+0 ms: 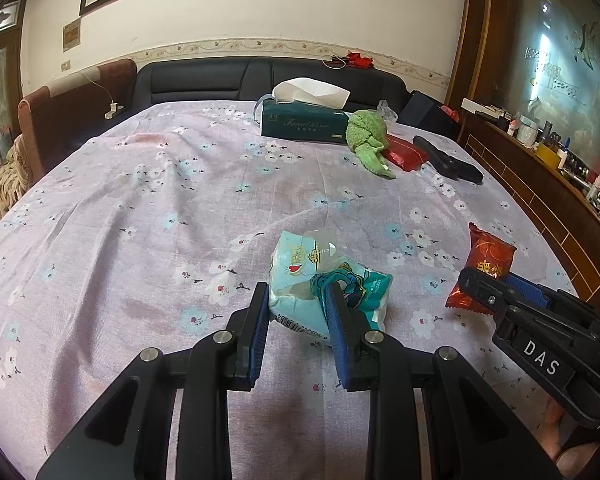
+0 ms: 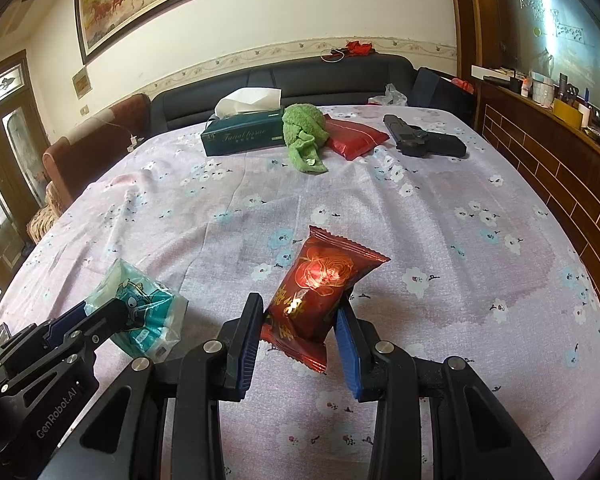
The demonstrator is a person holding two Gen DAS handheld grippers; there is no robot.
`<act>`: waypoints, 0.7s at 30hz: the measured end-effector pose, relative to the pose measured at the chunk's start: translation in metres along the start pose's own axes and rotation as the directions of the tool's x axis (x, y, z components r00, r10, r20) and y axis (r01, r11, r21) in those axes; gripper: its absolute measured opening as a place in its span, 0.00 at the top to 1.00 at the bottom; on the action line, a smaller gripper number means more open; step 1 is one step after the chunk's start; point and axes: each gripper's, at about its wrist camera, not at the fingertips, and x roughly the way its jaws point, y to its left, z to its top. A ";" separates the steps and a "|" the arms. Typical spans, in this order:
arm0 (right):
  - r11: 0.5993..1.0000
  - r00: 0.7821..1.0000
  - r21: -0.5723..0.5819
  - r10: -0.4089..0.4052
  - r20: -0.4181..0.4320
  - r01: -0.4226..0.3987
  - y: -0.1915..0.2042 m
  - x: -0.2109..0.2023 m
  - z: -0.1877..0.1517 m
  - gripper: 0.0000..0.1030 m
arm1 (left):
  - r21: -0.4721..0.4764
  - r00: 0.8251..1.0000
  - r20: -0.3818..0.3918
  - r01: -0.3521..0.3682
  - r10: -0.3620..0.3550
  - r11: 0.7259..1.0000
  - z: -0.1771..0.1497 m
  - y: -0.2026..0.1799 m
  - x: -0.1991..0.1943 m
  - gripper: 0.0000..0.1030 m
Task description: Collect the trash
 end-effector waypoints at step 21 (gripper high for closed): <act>0.993 0.990 0.026 -0.115 0.087 0.114 -0.009 -0.017 -0.001 0.63 | 0.023 0.999 0.040 -0.013 0.012 1.000 0.001 -0.005 -0.009 0.74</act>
